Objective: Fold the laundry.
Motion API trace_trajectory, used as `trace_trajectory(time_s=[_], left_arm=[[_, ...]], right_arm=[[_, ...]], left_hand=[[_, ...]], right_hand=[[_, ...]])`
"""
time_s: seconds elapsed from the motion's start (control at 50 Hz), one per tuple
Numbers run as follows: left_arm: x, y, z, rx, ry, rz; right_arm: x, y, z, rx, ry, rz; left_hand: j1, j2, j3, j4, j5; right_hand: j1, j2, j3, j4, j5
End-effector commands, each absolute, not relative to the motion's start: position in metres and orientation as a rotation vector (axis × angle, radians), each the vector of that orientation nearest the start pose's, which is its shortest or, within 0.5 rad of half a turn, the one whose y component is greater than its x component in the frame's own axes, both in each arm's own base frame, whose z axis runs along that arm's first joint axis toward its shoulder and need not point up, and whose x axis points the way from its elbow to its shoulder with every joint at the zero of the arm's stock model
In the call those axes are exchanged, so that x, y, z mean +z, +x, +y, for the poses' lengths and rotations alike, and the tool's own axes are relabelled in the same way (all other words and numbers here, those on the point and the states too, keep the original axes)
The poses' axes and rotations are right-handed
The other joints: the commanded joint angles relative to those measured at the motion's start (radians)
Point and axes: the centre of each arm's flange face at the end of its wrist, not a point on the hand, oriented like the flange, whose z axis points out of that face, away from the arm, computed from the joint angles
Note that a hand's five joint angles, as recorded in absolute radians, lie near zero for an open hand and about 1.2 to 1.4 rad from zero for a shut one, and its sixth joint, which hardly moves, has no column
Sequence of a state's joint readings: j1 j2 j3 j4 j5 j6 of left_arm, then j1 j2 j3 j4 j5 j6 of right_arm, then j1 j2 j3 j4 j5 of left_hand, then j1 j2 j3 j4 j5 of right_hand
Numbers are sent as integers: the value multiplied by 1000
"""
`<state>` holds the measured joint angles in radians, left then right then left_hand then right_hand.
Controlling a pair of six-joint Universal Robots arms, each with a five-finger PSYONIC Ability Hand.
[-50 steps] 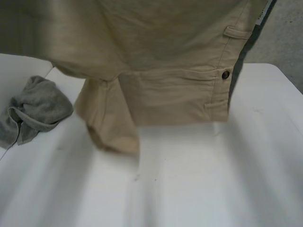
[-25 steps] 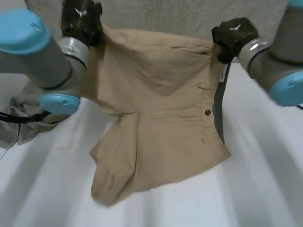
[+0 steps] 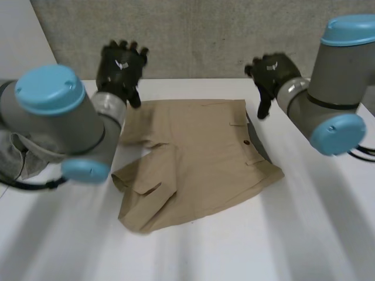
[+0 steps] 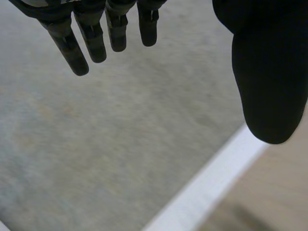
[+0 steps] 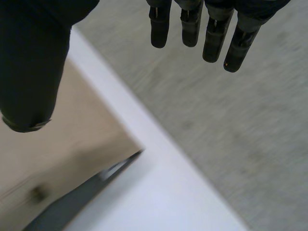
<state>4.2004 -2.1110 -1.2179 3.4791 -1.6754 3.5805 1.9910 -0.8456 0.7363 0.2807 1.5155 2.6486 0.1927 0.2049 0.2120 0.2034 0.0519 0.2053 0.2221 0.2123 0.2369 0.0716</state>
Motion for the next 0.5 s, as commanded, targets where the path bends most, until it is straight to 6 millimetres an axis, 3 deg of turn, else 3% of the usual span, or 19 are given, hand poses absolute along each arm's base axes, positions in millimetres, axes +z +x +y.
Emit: trace_trajectory(time_s=[0.02,0.08,0.22,0.26,0.42,0.5], left_arm=[[214,-309,-221,-2143,1108,2097],[198,-305,-196,-2069,1187,2150],[179,-301,-182,-1988,1224,2222],[177,-301,-183,-1981,1218,2235],[149,-301,-197,-1879,1191,2287],[146,-286,-213,-1829,1060,2280]], right_arm=[[215,290,-299,-1667,-1357,2233],[193,287,-282,-1562,-1407,2217],[161,284,-276,-1598,-1398,2176],[155,285,-275,-1609,-1398,2166],[131,283,-281,-1605,-1404,2178],[128,277,-287,-1608,-1389,2194]], left_hand=[[62,49,42,51,28],[138,126,119,127,104],[261,249,242,251,228],[317,305,298,306,283],[918,906,899,907,884],[1115,1103,1096,1105,1081]], right_hand=[[-31,-48,-38,-62,-72],[-31,-48,-38,-62,-72],[-31,-48,-38,-62,-72],[-31,-48,-38,-62,-72],[3,-14,-4,-29,-38],[6,-11,-1,-26,-35]])
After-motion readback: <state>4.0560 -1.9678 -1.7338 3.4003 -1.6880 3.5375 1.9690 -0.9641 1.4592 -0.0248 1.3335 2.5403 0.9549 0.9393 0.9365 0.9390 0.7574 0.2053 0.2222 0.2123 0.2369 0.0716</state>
